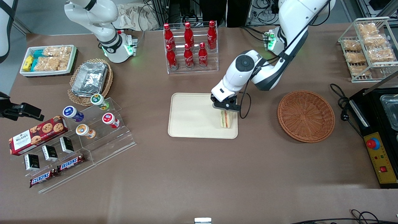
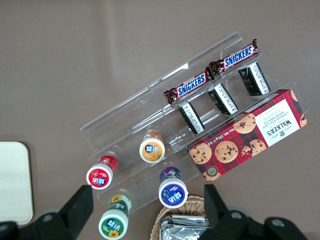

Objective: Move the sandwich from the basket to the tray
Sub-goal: 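Lower the sandwich onto the tray and open the left gripper, then raise the left gripper away from the sandwich on the tray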

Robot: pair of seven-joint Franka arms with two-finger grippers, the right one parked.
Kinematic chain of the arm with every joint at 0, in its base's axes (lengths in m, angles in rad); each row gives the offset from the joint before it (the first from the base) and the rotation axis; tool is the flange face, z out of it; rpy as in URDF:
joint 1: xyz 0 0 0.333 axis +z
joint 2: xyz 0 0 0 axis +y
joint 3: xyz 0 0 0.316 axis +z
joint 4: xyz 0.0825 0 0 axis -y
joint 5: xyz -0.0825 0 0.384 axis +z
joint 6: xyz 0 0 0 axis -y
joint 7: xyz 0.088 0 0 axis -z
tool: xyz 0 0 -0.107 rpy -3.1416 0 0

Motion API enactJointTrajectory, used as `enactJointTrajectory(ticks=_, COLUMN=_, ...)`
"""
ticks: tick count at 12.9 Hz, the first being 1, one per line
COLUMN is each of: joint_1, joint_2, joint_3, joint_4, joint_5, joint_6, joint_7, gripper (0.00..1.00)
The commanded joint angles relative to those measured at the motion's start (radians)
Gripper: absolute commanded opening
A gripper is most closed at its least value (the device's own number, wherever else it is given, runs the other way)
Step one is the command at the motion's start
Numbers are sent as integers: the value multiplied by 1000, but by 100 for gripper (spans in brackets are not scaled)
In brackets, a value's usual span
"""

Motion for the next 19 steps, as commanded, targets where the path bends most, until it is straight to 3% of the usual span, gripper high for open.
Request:
enactJointTrajectory(ticks=1, joint_1=5, joint_2=41, joint_3=2, joint_4=19, joint_5=57, joint_6=11, joint_7=9, gripper=2)
enactJointTrajectory(ticks=2, joint_1=5, joint_2=48, joint_3=2, joint_4=19, joint_5=66, joint_6=11, joint_7=11, gripper=35)
enactJointTrajectory(ticks=3, joint_1=5, joint_2=58, joint_3=2, joint_4=20, joint_5=85, joint_6=11, joint_7=11, gripper=88)
enactJointTrajectory(ticks=4, joint_1=5, joint_2=59, joint_3=3, joint_4=22, joint_5=106, joint_6=11, joint_7=5, gripper=100)
enactJointTrajectory(ticks=7, joint_1=10, joint_2=33, joint_3=2, joint_4=28, joint_5=108, joint_6=-4, joint_7=-40, gripper=100)
enactJointTrajectory(ticks=9, joint_1=10, joint_2=-29, joint_3=-1, joint_4=75, joint_5=102, joint_6=-115, joint_7=-77, gripper=100)
enactJointTrajectory(ticks=11, joint_1=7, joint_2=-67, joint_3=-10, joint_4=214, joint_5=80, joint_6=-324, joint_7=-144, gripper=100)
enactJointTrajectory(ticks=15, joint_1=13, joint_2=-73, joint_3=-26, joint_4=657, joint_5=-79, joint_6=-850, joint_7=-213, gripper=100)
enactJointTrajectory(ticks=16, joint_1=38, joint_2=-80, joint_3=-21, joint_4=745, joint_5=-84, joint_6=-959, joint_7=-212, gripper=100)
enactJointTrajectory(ticks=19, joint_1=164, joint_2=-213, joint_3=-21, joint_4=770, joint_5=-91, joint_6=-1037, joint_7=-152, gripper=100)
